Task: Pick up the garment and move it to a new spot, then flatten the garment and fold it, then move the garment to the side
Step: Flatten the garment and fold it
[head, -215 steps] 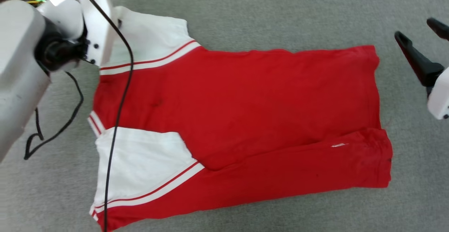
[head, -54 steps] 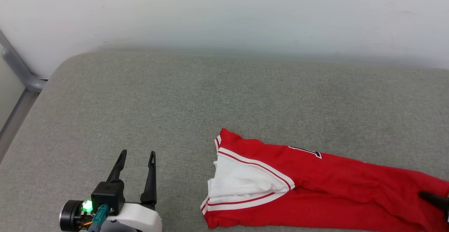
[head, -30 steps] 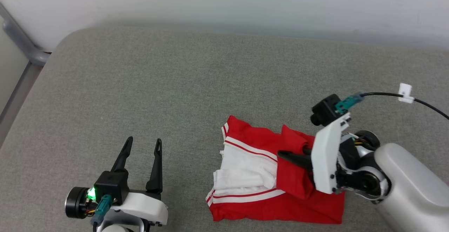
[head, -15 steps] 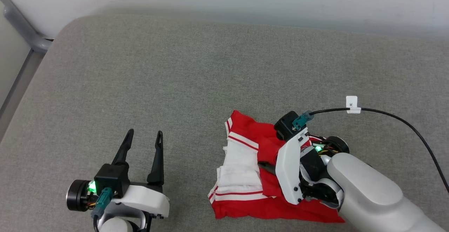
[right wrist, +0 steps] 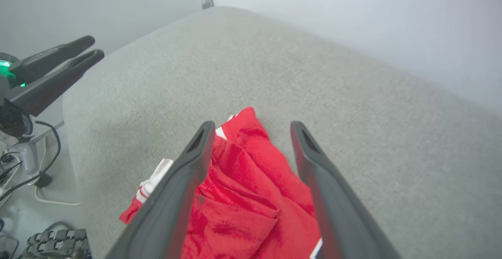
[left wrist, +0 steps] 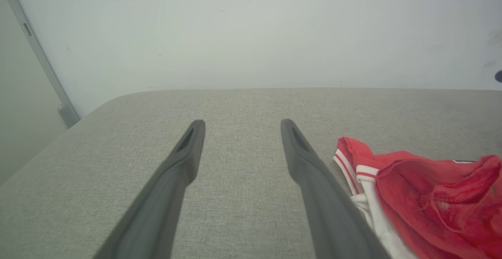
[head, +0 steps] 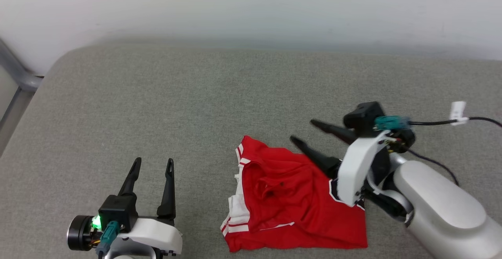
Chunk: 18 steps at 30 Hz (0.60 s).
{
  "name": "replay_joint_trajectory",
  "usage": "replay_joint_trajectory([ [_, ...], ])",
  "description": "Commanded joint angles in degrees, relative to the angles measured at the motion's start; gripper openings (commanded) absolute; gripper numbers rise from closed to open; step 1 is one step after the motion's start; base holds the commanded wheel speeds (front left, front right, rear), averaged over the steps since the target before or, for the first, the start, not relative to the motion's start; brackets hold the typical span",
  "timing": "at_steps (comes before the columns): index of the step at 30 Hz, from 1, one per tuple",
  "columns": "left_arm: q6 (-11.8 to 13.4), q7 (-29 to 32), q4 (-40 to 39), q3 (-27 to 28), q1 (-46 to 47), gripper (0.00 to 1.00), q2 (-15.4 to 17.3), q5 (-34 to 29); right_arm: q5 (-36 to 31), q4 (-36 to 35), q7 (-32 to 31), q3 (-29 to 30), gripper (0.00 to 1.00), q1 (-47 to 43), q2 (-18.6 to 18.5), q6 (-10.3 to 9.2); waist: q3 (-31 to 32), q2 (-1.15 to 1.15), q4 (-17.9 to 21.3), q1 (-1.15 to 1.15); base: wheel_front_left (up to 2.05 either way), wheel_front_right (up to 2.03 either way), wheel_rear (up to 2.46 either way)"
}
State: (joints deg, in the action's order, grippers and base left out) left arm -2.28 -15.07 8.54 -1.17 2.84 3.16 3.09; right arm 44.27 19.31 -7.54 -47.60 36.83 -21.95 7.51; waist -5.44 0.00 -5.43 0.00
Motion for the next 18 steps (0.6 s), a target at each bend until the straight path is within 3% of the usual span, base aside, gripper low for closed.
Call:
replay_joint_trajectory([
  [1,0.2,-0.1,-0.2,0.3,-0.7,1.0,0.0,-0.2,-0.9,0.1,1.2,0.9,1.0,-0.8,-0.6,-0.05,0.9,0.0,0.9,0.0,0.0,0.0,0.0],
  [9,0.0,-0.1,-1.5,1.4,-2.9,1.0,0.1,-0.9,-16.9,2.2,19.9,18.6,1.0,-8.0,1.3,-0.05,3.6,0.0,2.9,0.0,0.0,0.0,0.0],
  [18,0.0,-0.1,-2.9,1.0,-4.8,1.0,0.0,-1.2,-31.2,-6.5,22.7,39.7,1.0,-21.0,8.6,-0.05,5.8,0.0,4.4,0.0,0.0,0.0,0.0],
])
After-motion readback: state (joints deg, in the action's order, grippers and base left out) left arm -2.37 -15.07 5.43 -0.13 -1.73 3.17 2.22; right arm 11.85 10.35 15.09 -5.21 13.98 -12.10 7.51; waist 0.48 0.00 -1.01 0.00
